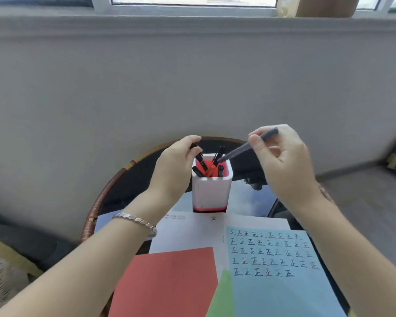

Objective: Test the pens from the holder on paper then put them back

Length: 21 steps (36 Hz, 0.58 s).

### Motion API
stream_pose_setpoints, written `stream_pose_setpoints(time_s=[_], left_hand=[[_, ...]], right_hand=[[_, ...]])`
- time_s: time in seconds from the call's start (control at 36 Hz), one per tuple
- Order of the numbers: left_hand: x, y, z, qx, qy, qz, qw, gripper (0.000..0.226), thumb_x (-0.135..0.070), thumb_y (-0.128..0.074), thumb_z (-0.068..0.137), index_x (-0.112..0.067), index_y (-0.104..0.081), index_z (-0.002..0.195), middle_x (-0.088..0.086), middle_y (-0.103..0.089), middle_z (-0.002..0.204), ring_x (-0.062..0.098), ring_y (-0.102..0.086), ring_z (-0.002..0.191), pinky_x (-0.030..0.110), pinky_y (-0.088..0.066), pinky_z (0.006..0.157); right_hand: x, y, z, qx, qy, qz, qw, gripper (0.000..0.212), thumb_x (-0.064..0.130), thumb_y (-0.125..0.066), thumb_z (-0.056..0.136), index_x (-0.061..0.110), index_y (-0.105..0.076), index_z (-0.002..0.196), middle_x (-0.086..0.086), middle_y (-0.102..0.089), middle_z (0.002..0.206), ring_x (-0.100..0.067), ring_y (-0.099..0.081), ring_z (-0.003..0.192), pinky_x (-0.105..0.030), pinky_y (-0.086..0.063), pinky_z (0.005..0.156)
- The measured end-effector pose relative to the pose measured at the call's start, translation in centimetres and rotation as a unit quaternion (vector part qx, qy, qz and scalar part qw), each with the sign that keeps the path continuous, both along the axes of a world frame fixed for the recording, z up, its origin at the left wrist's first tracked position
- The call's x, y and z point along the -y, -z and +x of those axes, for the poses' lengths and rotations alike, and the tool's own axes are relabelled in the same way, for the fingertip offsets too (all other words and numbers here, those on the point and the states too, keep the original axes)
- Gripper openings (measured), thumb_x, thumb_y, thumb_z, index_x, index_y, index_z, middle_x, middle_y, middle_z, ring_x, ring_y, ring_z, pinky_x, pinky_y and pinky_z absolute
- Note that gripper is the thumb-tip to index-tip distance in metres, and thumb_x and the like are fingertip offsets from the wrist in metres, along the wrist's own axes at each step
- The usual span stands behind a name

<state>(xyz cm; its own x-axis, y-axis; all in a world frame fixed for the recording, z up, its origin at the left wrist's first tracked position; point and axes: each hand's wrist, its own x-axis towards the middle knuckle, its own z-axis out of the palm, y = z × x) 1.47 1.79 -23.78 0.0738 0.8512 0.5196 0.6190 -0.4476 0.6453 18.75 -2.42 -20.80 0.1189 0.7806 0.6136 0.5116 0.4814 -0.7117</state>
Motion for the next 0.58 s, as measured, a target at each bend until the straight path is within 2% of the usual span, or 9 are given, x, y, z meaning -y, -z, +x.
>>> stream_pose_setpoints(time_s=[0.08,0.14,0.22,0.31,0.36,0.42,0.47,0.53,0.58], left_hand=[[-0.1,-0.5,0.1,-0.078,0.009,0.032,0.996,0.033,-0.013,-0.043,0.097,-0.012,-0.051,0.128,0.006,-0.062,0.120,0.017,-0.056,0.111,0.017,-0.036,0.090],[-0.2,-0.3,0.6,-0.133,0.025,0.035,0.990,0.035,-0.013,-0.044,0.096,-0.013,-0.047,0.131,0.006,-0.062,0.120,0.019,-0.058,0.108,0.018,-0.039,0.088],[-0.1,0.2,1.2,-0.196,0.045,-0.013,0.979,0.034,-0.015,-0.048,0.094,-0.016,-0.042,0.127,0.009,-0.066,0.103,0.027,-0.062,0.090,0.036,-0.050,0.079],[-0.2,1.3,1.2,-0.143,0.042,0.010,0.989,0.018,-0.020,-0.051,0.093,-0.007,-0.048,0.104,0.009,-0.066,0.082,0.027,-0.063,0.071,0.043,-0.052,0.066],[-0.2,1.9,1.2,-0.088,0.037,0.038,0.995,0.015,-0.019,-0.055,0.091,-0.004,-0.057,0.094,0.008,-0.069,0.078,0.023,-0.065,0.069,0.042,-0.053,0.064],[-0.2,2.2,1.1,-0.059,0.043,0.065,0.995,0.023,-0.022,-0.053,0.089,-0.005,-0.067,0.093,0.007,-0.071,0.081,0.021,-0.066,0.072,0.036,-0.053,0.067],[0.2,2.2,1.2,-0.045,0.065,0.051,0.996,0.027,-0.022,-0.048,0.090,-0.010,-0.069,0.102,0.003,-0.072,0.093,0.017,-0.067,0.084,0.032,-0.052,0.074],[0.6,2.4,1.3,-0.033,0.096,0.004,0.995,0.030,-0.017,-0.045,0.094,-0.015,-0.062,0.119,0.001,-0.067,0.112,0.016,-0.063,0.100,0.035,-0.052,0.085],[1.1,2.0,1.3,-0.042,0.102,-0.047,0.993,0.034,-0.017,-0.041,0.097,-0.018,-0.052,0.129,0.000,-0.060,0.125,0.015,-0.058,0.111,0.032,-0.047,0.095]], right_hand=[[-1.9,1.6,-1.0,0.085,-0.001,-0.033,0.996,0.007,0.010,-0.055,0.089,0.013,-0.060,0.093,0.001,-0.056,0.082,-0.020,-0.059,0.079,-0.020,-0.046,0.070],[-2.4,2.9,-1.4,0.116,-0.001,-0.044,0.992,0.020,0.006,-0.054,0.089,0.008,-0.054,0.109,0.001,-0.058,0.080,-0.019,-0.058,0.076,-0.028,-0.048,0.073],[-2.6,4.4,-1.7,0.145,0.010,-0.028,0.989,0.031,0.006,-0.055,0.089,0.007,-0.049,0.120,-0.003,-0.063,0.083,-0.022,-0.062,0.078,-0.036,-0.053,0.072],[-2.6,5.9,-1.9,0.175,0.040,0.004,0.984,0.027,0.014,-0.053,0.090,0.004,-0.057,0.115,-0.009,-0.068,0.082,-0.025,-0.064,0.074,-0.041,-0.056,0.065],[-2.4,6.6,-2.0,0.184,0.047,0.007,0.982,0.036,0.026,-0.043,0.092,0.004,-0.060,0.116,-0.011,-0.069,0.078,-0.026,-0.065,0.071,-0.039,-0.056,0.061],[-2.3,6.9,-2.0,0.190,0.033,0.007,0.981,0.043,0.026,-0.035,0.091,0.004,-0.058,0.120,-0.012,-0.067,0.078,-0.026,-0.064,0.073,-0.038,-0.056,0.062],[-2.3,7.0,-2.1,0.218,0.021,0.014,0.976,0.042,0.021,-0.037,0.091,0.002,-0.056,0.122,-0.011,-0.067,0.081,-0.027,-0.064,0.077,-0.039,-0.055,0.066],[-2.6,7.1,-2.0,0.229,0.025,0.004,0.973,0.041,0.018,-0.039,0.092,0.005,-0.051,0.129,-0.012,-0.066,0.091,-0.027,-0.062,0.086,-0.038,-0.053,0.076],[-2.5,6.6,-2.1,0.205,0.015,-0.072,0.976,0.045,0.018,-0.042,0.094,0.012,-0.037,0.139,-0.013,-0.060,0.107,-0.028,-0.056,0.102,-0.038,-0.045,0.091]])
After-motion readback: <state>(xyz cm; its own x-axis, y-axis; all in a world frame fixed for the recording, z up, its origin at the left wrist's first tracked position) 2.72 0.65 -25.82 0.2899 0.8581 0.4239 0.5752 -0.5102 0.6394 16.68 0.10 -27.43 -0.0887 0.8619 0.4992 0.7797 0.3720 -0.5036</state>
